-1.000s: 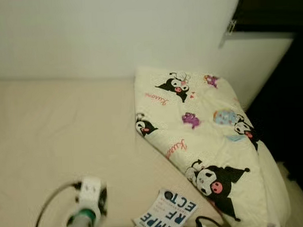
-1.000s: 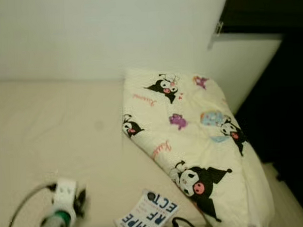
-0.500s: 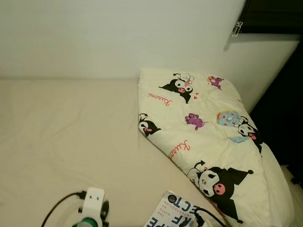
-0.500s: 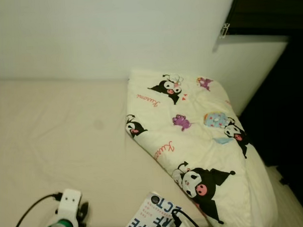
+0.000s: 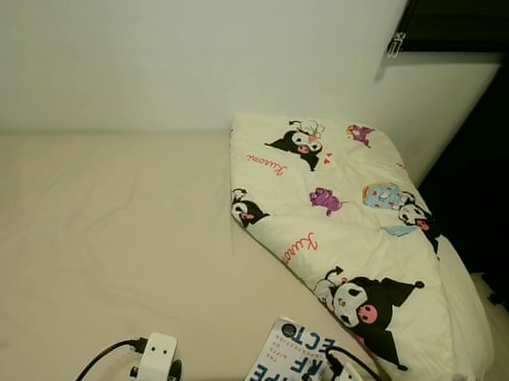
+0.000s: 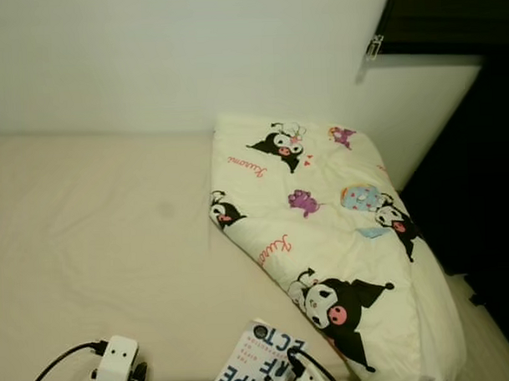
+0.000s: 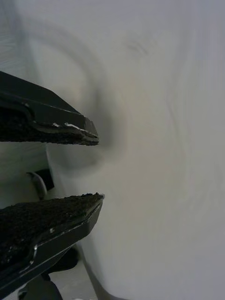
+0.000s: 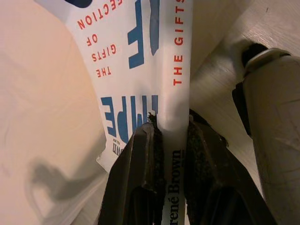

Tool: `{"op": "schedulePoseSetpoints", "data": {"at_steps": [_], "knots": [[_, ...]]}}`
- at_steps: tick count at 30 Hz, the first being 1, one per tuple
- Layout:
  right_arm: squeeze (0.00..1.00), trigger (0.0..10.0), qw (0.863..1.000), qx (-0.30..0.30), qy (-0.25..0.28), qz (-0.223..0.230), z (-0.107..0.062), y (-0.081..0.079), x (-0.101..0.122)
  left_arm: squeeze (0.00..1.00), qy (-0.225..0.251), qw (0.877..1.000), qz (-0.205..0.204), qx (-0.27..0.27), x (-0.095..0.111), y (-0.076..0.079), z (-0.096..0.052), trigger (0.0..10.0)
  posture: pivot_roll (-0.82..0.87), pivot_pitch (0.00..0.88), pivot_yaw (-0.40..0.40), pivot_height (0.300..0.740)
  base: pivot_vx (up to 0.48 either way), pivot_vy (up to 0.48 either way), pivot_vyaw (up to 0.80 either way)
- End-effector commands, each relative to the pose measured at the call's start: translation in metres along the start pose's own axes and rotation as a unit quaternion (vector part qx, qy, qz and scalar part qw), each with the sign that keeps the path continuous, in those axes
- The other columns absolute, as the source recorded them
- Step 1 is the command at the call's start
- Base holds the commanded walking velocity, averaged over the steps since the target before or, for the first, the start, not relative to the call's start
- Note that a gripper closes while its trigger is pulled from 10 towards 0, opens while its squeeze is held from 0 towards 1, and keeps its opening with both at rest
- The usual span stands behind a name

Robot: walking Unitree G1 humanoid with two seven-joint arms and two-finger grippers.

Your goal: Clean up the room

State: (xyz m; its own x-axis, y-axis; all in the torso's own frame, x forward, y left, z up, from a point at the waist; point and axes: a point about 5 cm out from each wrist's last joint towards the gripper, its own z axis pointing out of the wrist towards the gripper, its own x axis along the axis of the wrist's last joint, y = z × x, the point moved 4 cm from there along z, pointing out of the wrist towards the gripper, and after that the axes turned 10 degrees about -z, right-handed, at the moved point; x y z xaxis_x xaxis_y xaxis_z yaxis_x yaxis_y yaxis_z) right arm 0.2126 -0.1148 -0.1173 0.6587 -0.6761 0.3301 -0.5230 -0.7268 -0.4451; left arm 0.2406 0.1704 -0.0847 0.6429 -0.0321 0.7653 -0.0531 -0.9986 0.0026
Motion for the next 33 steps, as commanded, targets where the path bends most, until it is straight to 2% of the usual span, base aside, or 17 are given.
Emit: {"op": "schedulePoseSetpoints", "data": {"at_steps": [1,3,7,12,13,18,20,21,22,23,24,26,27,28,30,32,33], "knots": [[0.0,10.0,0.886,0.262,0.249,-0.289,-0.03,-0.133,0.086,0.0,-0.01,1.0,-0.004,0.002,-0.008,-0.001,-0.002,10.0,0.09,0.0,0.025,0.689,0.0,0.0,0.0],[0.0,10.0,0.886,0.275,0.249,-0.28,-0.032,-0.137,0.086,0.0,-0.01,1.0,-0.004,0.002,-0.008,-0.001,-0.002,10.0,0.09,0.0,0.025,0.689,0.0,0.0,0.0],[0.0,10.0,0.881,0.348,0.265,-0.179,-0.045,-0.16,0.101,0.0,-0.004,1.0,-0.003,0.0,-0.006,0.001,-0.001,10.0,0.09,0.0,0.024,0.689,0.0,0.0,0.0],[0.0,10.0,0.875,0.35,0.285,-0.173,-0.05,-0.165,0.111,0.0,-0.002,1.0,-0.003,0.0,-0.006,0.001,-0.001,10.0,0.09,0.0,0.024,0.689,0.0,0.0,0.0],[0.0,10.0,0.864,0.34,0.315,-0.197,-0.055,-0.17,0.122,0.0,0.0,1.0,-0.004,0.0,-0.006,0.001,-0.001,10.0,0.09,0.0,0.024,0.689,0.0,0.0,0.0],[0.0,10.0,0.853,0.349,0.337,-0.192,-0.063,-0.179,0.135,0.0,0.002,1.0,-0.004,-0.001,-0.005,0.002,-0.001,10.0,0.09,0.0,0.023,0.689,0.0,0.0,0.0],[0.0,10.0,0.843,0.358,0.35,-0.199,-0.069,-0.185,0.14,0.0,0.004,1.0,-0.004,-0.001,-0.004,0.002,-0.001,10.0,0.09,0.0,0.023,0.689,0.0,0.0,0.0],[0.0,10.0,0.836,0.359,0.358,-0.212,-0.072,-0.188,0.142,0.0,0.004,1.0,-0.004,-0.001,-0.004,0.002,-0.001,10.0,0.09,0.0,0.022,0.689,0.0,0.0,0.0],[0.0,10.0,0.824,0.352,0.37,-0.246,-0.075,-0.191,0.144,0.0,0.005,1.0,-0.004,-0.001,-0.004,0.002,-0.001,10.0,0.09,0.0,0.022,0.689,0.0,0.0,0.0],[0.0,10.0,0.824,0.352,0.37,-0.246,-0.075,-0.191,0.144,0.0,0.005,1.0,-0.004,-0.001,-0.004,0.002,-0.001,10.0,0.09,0.0,0.022,0.689,0.0,0.0,0.0],[0.0,10.0,0.815,0.347,0.378,-0.27,-0.076,-0.193,0.145,0.0,0.005,1.0,-0.005,-0.001,-0.004,0.002,-0.001,10.0,0.09,0.0,0.022,0.689,0.0,0.0,0.0],[0.0,10.0,0.796,0.334,0.391,-0.321,-0.078,-0.196,0.144,0.0,0.005,1.0,-0.005,-0.001,-0.004,0.002,-0.001,10.0,0.09,0.0,0.022,0.689,0.0,0.0,0.0],[0.0,10.0,0.779,0.299,0.403,-0.377,-0.077,-0.195,0.146,0.0,0.005,1.0,-0.004,-0.001,-0.004,0.002,0.0,10.0,0.09,0.0,0.025,0.689,0.0,0.0,0.0],[0.0,10.0,0.779,0.299,0.403,-0.377,-0.077,-0.195,0.146,0.0,0.005,1.0,-0.004,-0.001,-0.004,0.002,0.0,10.0,0.09,0.0,0.025,0.689,0.0,0.0,0.0],[0.0,10.0,0.743,0.256,0.422,-0.451,-0.076,-0.192,0.148,0.0,0.005,1.0,-0.004,-0.002,-0.004,0.003,0.0,10.0,0.09,0.0,0.023,0.689,0.0,0.0,0.0],[0.0,10.0,0.714,0.236,0.439,-0.492,-0.079,-0.191,0.149,0.0,0.006,1.0,-0.004,-0.001,-0.004,0.002,0.0,10.0,0.09,0.0,0.021,0.689,0.0,0.0,0.0],[0.0,10.0,0.714,0.236,0.439,-0.492,-0.079,-0.191,0.149,0.0,0.006,1.0,-0.004,-0.001,-0.004,0.002,0.0,10.0,0.09,0.0,0.021,0.689,0.0,0.0,0.0]]}}
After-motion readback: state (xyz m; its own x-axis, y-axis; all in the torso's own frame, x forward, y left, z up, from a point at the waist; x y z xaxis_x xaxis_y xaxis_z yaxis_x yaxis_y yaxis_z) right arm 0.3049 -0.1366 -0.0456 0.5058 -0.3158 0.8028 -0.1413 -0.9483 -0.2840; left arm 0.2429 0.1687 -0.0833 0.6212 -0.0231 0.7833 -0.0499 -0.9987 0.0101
